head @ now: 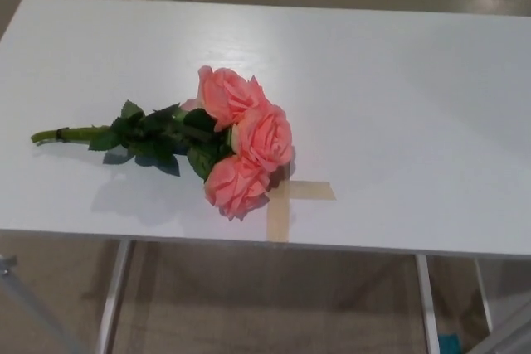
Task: Use the left hand to pick up the rose and passes it to a human.
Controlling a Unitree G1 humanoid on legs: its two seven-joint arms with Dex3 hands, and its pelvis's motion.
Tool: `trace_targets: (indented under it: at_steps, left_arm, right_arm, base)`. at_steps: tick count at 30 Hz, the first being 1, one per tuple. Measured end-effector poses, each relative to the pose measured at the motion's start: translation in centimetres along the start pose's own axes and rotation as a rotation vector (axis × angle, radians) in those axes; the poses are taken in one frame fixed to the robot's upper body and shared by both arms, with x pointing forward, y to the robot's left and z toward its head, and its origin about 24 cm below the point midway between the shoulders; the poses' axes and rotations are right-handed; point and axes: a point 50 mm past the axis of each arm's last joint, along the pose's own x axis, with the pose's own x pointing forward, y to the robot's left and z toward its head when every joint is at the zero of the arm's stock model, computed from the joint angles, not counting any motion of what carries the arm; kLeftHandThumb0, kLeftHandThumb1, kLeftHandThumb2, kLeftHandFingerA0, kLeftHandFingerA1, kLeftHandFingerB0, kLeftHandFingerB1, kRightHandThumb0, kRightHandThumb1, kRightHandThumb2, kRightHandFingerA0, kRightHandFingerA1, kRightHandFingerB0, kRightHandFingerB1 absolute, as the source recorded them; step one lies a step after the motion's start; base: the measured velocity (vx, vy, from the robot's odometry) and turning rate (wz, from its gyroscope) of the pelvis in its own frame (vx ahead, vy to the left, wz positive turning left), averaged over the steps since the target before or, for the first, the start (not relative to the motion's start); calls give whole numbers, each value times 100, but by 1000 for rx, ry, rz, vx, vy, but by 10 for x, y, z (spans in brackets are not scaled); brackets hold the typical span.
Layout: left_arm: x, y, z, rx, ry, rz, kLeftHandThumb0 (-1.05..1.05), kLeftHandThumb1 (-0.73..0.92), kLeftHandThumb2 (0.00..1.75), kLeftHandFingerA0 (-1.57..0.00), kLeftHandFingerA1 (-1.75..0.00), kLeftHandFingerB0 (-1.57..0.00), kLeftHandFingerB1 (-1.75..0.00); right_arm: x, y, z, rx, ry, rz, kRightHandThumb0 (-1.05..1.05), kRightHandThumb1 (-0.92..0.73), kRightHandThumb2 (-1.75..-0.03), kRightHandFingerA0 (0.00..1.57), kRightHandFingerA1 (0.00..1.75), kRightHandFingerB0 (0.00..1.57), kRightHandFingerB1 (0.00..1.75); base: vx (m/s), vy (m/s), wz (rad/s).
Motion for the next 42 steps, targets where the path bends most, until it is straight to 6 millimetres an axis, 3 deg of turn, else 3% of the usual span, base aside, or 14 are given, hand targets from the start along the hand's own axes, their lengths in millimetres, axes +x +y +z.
trace_targets:
  at_steps: [6, 8, 9, 10, 17, 21, 22, 23, 25, 26, 27, 32, 34, 42]
  left_arm:
    - [0, 0, -2, 1, 7, 3, -42, 57, 57, -57, -39, -36, -32]
    - [-1, -1, -7, -4, 17, 1, -27, 35, 91, -9, -51, -9, -49]
    - [-1, -2, -10, -10, 25, -4, -27, 35, 91, -9, -51, -9, -49]
    - [-1, -2, -12, -13, 28, -8, -52, 53, 57, -19, -30, -20, -28]
    - [-3, -7, -15, -49, -11, -82, -71, 43, 63, -9, -29, -12, -23]
    - [-4, -9, -10, -49, -78, -147, -63, 41, 80, 0, -35, -12, -30]
    - [-5, -10, -9, -49, -94, -164, -34, 20, 84, -1, -49, 0, -46]
    - [-6, -10, -8, -48, -115, -181, -65, 49, 56, -17, -29, -22, -28]
    - [-8, -11, -5, -44, -154, -207, -65, 49, 56, -17, -29, -22, -28]
    - [-9, -11, -3, -42, -177, -221, -29, 21, 84, -10, -51, -10, -49]
    - [-10, -11, -2, -40, -195, -232, -59, 47, 55, -26, -32, -30, -31]
    - [-23, -5, 7, -16, -323, -293, -57, 45, 54, -27, -33, -32, -31]
    - [-29, -2, 11, 0, -372, -314, -27, 23, 84, -11, -52, -11, -49]
    - [-60, 9, 21, 65, -545, -374, -26, 24, 84, -11, -52, -10, -49]
  right_arm:
    - [0, -1, -3, 20, 10, -7, -47, -55, -79, 56, 52, 42, 47]
    - [-1, 0, -8, 21, 20, -6, -48, -55, -79, 55, 52, 40, 46]
    - [-2, 1, -14, 20, 30, -4, -48, -55, -79, 55, 52, 40, 46]
    - [-2, 1, -16, 20, 36, -3, -48, -55, -79, 55, 52, 40, 46]
    - [-4, 3, -29, 14, 65, 3, -42, -64, -59, 60, 40, 45, 35]
    - [-5, 3, -30, 13, 66, 3, -42, -64, -59, 60, 40, 44, 35]
    - [-5, 3, -30, 13, 67, 3, -41, -64, -59, 60, 40, 44, 35]
    - [-5, 3, -30, 13, 68, 4, -41, -65, -60, 61, 40, 45, 36]
    - [-5, 3, -31, 13, 68, 4, -41, -65, -60, 61, 40, 45, 36]
    - [-5, 3, -31, 13, 68, 4, -41, -65, -60, 60, 40, 45, 36]
    - [-5, 3, -30, 13, 68, 4, -41, -63, -60, 60, 40, 44, 36]
    - [-5, 3, -30, 14, 67, 3, -41, -64, -59, 60, 40, 44, 35]
    - [-5, 3, -30, 14, 67, 3, -48, -56, -81, 56, 52, 41, 47]
    - [-5, 3, -30, 12, 65, 3, -47, -57, -81, 55, 52, 40, 46]
  base:
    - [0, 0, 0]
    - [0, 0, 0]
    - [0, 0, 0]
    - [0, 0, 0]
    - [0, 0, 0]
    - [0, 0, 0]
    - [0, 0, 0]
    - [0, 0, 0]
    - [0, 0, 0]
    - [0, 0, 0]
    - [0, 0, 0]
    - [0, 0, 0]
    - [0, 0, 0]
    - [0, 0, 0]
